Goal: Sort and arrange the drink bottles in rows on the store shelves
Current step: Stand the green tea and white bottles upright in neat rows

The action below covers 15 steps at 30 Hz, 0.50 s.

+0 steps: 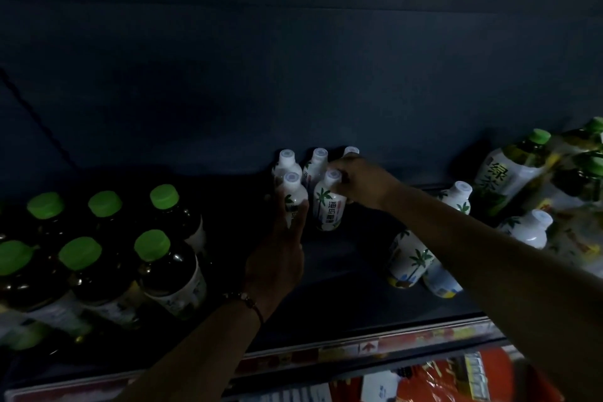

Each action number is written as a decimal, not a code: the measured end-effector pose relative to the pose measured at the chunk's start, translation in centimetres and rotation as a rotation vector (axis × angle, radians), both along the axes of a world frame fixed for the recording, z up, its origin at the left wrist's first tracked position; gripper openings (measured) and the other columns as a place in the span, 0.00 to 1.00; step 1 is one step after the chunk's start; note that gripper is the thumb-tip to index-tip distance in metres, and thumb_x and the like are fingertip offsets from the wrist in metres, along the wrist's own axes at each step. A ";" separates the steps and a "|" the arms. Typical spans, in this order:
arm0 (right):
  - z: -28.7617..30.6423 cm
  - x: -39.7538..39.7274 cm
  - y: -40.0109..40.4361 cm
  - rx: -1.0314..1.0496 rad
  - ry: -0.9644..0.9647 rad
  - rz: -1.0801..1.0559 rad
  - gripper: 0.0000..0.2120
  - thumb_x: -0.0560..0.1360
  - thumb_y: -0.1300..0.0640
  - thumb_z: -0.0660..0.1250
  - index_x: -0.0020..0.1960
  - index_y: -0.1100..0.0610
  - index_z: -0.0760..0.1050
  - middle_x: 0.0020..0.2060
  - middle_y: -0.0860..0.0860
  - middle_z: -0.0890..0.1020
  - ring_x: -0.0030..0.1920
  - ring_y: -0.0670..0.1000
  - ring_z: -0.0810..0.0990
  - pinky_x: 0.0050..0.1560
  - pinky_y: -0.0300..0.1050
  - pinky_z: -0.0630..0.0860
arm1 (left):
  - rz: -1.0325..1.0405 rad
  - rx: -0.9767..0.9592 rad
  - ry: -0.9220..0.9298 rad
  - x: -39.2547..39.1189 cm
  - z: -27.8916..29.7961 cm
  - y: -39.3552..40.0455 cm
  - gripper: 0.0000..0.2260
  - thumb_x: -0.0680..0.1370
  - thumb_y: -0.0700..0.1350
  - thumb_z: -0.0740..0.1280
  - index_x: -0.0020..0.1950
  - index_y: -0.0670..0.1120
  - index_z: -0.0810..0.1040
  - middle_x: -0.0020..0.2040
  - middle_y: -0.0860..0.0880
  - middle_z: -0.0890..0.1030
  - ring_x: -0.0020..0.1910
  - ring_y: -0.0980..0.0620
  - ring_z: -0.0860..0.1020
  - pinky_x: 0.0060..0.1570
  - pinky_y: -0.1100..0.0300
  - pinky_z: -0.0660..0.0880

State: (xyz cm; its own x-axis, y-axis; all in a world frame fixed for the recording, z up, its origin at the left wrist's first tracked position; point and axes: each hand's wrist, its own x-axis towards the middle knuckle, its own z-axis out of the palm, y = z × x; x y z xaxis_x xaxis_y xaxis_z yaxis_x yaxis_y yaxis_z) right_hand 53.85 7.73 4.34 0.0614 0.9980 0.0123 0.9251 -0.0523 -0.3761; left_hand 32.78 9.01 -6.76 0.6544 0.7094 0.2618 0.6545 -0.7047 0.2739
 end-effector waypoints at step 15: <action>1.6 -0.3 -1.5 -0.033 0.134 -0.059 0.17 0.76 0.51 0.68 0.63 0.53 0.73 0.56 0.52 0.79 0.56 0.50 0.78 0.61 0.50 0.73 | 0.007 0.180 0.006 0.6 1.0 -0.3 0.35 0.72 0.44 0.71 0.78 0.47 0.65 0.78 0.34 0.57 0.76 0.32 0.59 0.62 0.44 0.74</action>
State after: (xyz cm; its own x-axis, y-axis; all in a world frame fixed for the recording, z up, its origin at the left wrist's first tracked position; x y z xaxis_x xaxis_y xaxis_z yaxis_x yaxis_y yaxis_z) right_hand 53.55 6.23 5.95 0.1184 0.9924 -0.0329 0.8618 -0.1191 -0.4931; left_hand 33.40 8.73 -5.72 0.6517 0.6561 0.3805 0.6608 -0.7375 0.1398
